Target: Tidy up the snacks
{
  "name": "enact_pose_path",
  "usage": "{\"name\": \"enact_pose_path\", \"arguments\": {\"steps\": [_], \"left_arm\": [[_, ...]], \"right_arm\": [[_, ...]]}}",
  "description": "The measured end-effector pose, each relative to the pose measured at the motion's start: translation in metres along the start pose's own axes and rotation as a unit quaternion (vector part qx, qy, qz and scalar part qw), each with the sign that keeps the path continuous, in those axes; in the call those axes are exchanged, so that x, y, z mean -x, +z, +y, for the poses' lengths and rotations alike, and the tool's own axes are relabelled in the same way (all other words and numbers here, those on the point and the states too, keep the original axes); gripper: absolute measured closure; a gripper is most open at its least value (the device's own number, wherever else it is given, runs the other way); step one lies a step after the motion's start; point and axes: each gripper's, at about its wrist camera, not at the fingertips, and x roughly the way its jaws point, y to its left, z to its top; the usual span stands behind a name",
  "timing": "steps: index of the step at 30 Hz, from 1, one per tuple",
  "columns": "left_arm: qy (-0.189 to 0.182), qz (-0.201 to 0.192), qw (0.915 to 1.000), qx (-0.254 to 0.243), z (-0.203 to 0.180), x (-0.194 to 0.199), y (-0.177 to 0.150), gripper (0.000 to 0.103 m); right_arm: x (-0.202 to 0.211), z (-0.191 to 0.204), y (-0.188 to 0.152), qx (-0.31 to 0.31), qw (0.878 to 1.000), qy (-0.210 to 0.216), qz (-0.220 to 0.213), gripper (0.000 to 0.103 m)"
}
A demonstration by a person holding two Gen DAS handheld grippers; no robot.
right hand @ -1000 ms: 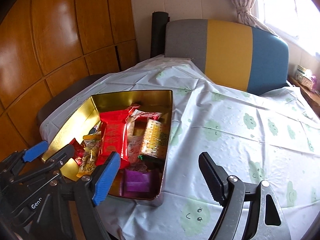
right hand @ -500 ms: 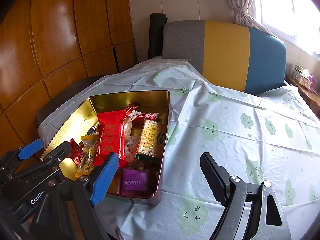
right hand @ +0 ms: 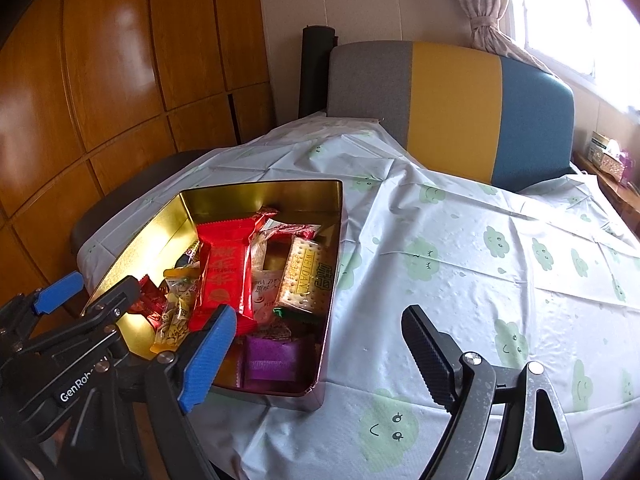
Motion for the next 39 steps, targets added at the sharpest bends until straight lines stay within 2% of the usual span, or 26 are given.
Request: {"name": "enact_pose_path", "arguments": {"steps": [39], "left_arm": [[0.001,0.009,0.9999,-0.012,-0.0056,-0.0029,-0.0041,0.031]], "right_arm": [[-0.0016,-0.0012,-0.0037,-0.005,1.0,0.004,0.005,0.015]]}}
